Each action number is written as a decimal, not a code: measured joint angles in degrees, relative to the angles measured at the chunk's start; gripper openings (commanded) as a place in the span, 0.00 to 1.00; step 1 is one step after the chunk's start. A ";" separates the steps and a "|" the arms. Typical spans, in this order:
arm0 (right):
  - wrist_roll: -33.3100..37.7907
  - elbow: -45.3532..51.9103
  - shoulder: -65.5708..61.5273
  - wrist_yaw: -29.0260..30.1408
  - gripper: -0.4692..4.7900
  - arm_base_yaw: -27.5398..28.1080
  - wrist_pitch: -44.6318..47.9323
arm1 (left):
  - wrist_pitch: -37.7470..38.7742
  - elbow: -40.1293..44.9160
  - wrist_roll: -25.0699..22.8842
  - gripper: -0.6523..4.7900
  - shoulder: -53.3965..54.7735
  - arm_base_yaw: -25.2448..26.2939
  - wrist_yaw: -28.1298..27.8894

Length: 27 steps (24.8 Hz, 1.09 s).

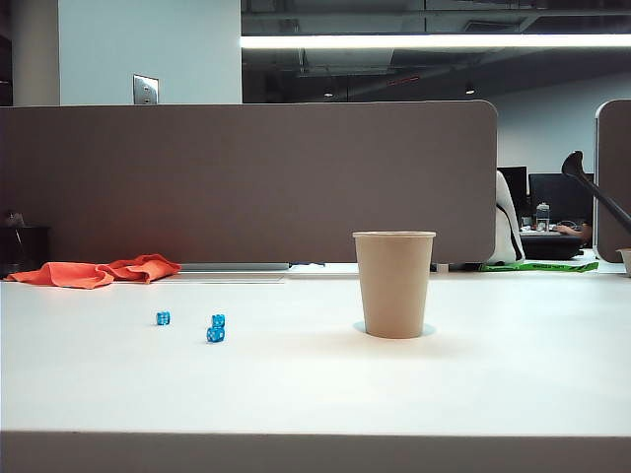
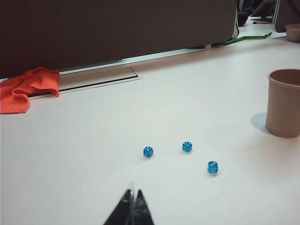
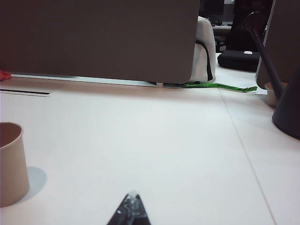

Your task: Pick up the dice with a different color and drop it into the paper cup.

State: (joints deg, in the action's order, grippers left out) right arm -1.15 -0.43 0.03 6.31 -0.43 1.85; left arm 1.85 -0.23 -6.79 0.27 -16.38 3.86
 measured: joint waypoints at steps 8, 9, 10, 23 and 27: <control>-0.44 0.00 -0.04 0.02 0.09 0.00 -0.90 | -1.46 0.00 -4.00 0.11 0.00 0.00 -9.77; -0.44 0.00 -0.04 0.04 0.09 0.00 -0.92 | -1.99 0.00 -4.39 0.11 0.00 0.00 -10.16; -0.46 0.00 -0.04 0.42 0.09 0.00 -0.92 | -2.58 0.00 -4.85 0.11 0.00 0.00 -10.32; -0.87 0.00 -0.02 1.14 0.09 0.02 -0.83 | -4.61 0.00 1.90 0.11 0.00 16.81 -3.41; -0.87 0.00 -0.02 -1.66 0.09 0.02 -0.83 | -4.61 0.00 4.13 0.11 0.00 17.84 -2.73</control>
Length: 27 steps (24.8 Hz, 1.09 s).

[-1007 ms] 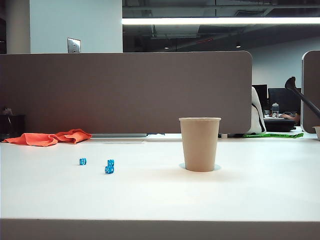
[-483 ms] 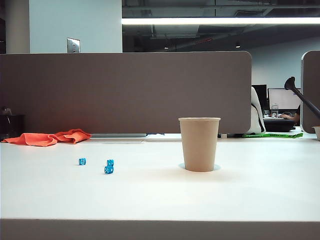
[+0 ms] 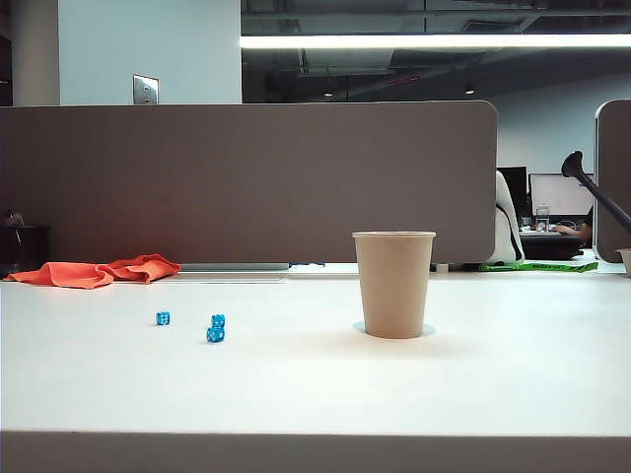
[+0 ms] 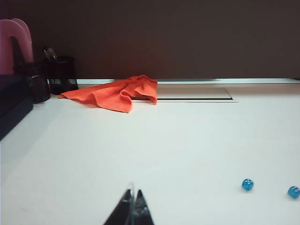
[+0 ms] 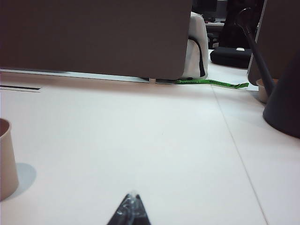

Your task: Pick up the dice with a different color and drop it into the paper cup.

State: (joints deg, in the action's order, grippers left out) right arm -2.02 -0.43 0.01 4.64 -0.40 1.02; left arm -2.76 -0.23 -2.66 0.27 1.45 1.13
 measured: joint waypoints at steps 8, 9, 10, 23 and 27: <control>-0.76 0.00 0.00 -4.00 0.09 0.00 0.00 | 0.00 0.00 2.19 0.11 0.00 0.00 0.22; -1.14 0.00 0.00 -3.96 0.09 0.00 0.00 | 0.00 0.00 2.21 0.11 0.00 0.00 0.22; -1.46 0.00 0.00 -3.65 0.09 0.00 0.00 | 0.00 0.00 2.23 0.11 -0.02 0.00 0.22; -2.19 0.00 0.00 -3.13 0.09 0.00 -0.04 | 0.00 0.00 2.27 0.11 -0.04 0.00 0.22; -2.19 0.00 0.00 -3.13 0.09 0.00 -0.04 | 0.00 0.00 2.27 0.11 -0.04 0.00 0.22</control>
